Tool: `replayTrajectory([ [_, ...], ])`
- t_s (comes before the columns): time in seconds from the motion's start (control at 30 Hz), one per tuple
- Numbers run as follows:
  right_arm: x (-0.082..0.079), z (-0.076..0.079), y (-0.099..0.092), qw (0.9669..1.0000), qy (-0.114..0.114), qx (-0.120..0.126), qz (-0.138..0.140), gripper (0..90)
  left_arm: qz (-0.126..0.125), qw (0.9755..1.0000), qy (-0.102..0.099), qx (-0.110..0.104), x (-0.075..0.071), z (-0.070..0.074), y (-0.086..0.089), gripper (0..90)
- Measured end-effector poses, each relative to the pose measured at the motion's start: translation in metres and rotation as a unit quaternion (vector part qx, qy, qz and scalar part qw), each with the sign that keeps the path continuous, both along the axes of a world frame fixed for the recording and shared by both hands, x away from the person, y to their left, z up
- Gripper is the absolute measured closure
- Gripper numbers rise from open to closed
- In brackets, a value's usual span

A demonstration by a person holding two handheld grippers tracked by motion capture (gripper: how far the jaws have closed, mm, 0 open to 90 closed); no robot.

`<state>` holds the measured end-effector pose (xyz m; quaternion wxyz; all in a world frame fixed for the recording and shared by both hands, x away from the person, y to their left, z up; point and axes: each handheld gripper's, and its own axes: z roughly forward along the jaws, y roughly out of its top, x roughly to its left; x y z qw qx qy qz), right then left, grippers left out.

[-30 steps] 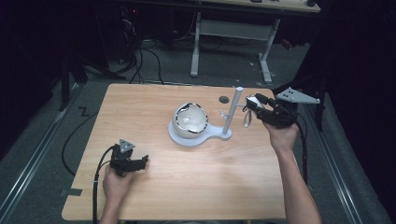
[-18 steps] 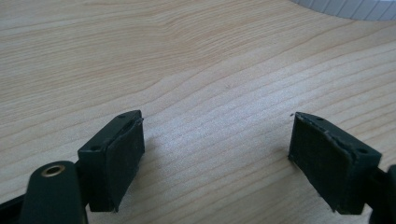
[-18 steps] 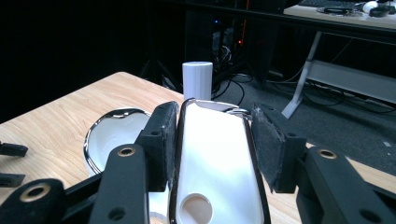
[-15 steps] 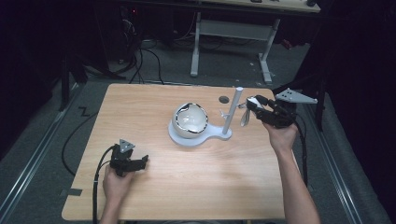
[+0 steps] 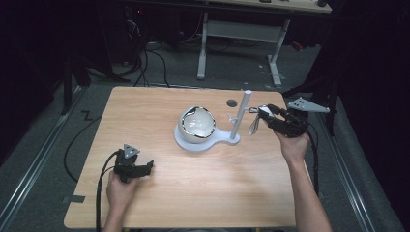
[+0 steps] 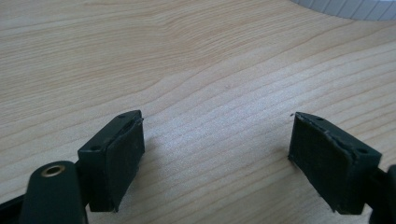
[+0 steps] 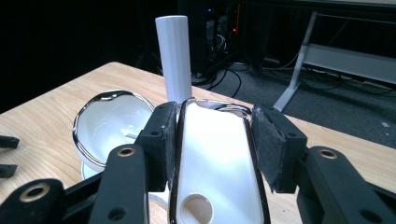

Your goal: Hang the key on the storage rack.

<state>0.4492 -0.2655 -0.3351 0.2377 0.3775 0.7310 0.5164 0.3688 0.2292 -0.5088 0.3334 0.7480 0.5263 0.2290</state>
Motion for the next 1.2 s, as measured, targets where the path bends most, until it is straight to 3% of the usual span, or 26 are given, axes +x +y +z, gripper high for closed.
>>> replayTrajectory([
  [0.37, -0.002, -0.005, 0.002, 0.9998, 0.002, -0.019, -0.007, 52.0, 0.000, 1.0000, 0.000, 0.000, 0.000, 0.000, 0.000, 18.6],
  [0.6, -0.001, -0.017, 0.000, 0.9998, 0.015, -0.011, -0.007, 52.0, 0.000, 1.0000, 0.000, 0.000, 0.000, 0.000, 0.000, 18.6],
  [1.2, -0.002, -0.036, 0.014, 0.9994, 0.010, -0.030, -0.010, 51.7, 0.000, 1.0000, 0.000, 0.000, 0.000, 0.000, 0.000, 18.6],
])
